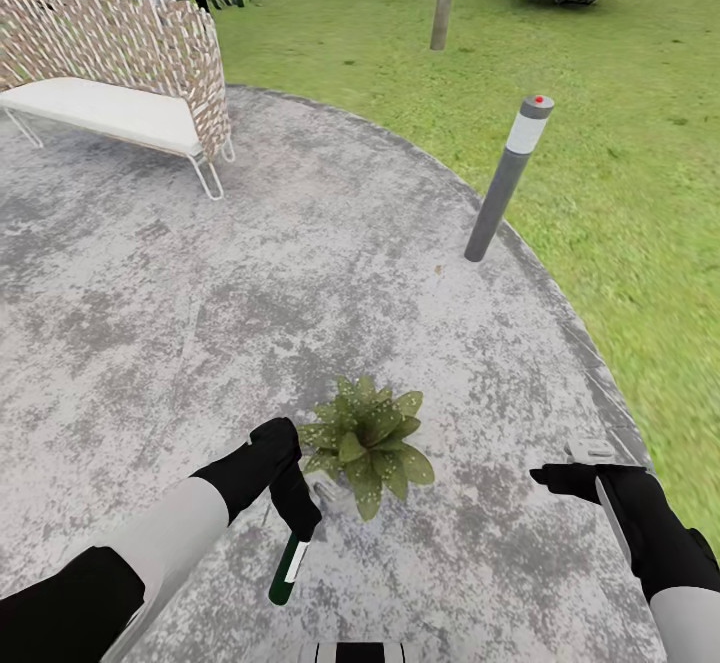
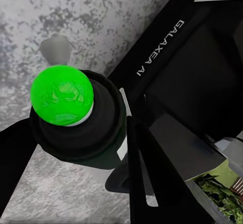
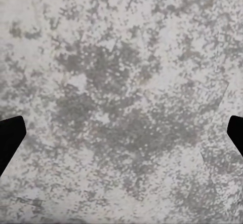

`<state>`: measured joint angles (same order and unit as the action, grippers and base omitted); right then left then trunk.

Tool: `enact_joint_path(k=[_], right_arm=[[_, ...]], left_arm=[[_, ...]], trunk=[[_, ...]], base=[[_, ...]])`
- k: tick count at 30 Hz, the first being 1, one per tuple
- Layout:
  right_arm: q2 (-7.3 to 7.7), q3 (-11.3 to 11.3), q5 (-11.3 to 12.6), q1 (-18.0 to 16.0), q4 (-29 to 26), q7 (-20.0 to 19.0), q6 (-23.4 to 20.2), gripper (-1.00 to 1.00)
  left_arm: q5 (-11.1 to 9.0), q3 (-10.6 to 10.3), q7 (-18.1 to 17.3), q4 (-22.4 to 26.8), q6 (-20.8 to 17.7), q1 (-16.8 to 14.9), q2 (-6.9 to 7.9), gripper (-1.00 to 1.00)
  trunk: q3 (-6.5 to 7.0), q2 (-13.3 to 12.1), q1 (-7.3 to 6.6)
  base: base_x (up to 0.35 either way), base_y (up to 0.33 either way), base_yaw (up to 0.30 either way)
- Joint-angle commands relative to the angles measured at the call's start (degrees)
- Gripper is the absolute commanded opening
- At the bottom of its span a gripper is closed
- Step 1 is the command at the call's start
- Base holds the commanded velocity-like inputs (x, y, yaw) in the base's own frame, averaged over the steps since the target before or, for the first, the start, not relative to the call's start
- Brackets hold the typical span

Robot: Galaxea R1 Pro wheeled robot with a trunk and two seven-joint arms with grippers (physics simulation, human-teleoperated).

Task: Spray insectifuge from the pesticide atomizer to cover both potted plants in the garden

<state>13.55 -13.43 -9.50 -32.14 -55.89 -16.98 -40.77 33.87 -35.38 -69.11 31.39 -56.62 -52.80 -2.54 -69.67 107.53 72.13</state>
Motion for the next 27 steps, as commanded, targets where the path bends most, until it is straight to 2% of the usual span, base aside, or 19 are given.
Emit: enact_joint_path(k=[1,10,21,22,27], right_arm=[[-0.02,-0.1,-0.6,0.0,-0.1,-0.5,-0.2,1.0],[-0.02,-0.1,-0.7,0.0,0.0,-0.5,-0.2,1.0],[-0.14,-0.1,-0.6,0.0,-0.2,-0.5,-0.2,1.0],[-0.14,-0.1,-0.6,0.0,-0.2,-0.5,-0.2,1.0],[-0.15,-0.1,-0.5,0.0,-0.2,-0.5,-0.2,1.0]], left_arm=[[0.6,0.0,-0.6,0.1,-0.4,0.0,-0.01,-1.0],[0.6,0.0,-0.7,0.1,-0.4,0.0,0.05,-1.0],[0.6,0.4,-0.6,0.1,-0.3,0.0,0.84,-1.0],[0.6,0.4,-0.6,0.1,-0.3,0.0,1.19,-1.0],[0.6,0.5,-0.7,0.1,-0.3,0.0,5.05,-1.0]], trunk=[[-0.04,0.0,0.0],[-0.04,0.0,0.0],[-0.03,0.0,0.0],[-0.01,0.0,0.0],[0.34,0.0,0.0]], base=[[0.0,0.004,0.0],[-0.086,0.233,0.0],[-0.163,0.272,0.0],[-0.213,0.25,0.0],[-0.218,0.244,0.0]])
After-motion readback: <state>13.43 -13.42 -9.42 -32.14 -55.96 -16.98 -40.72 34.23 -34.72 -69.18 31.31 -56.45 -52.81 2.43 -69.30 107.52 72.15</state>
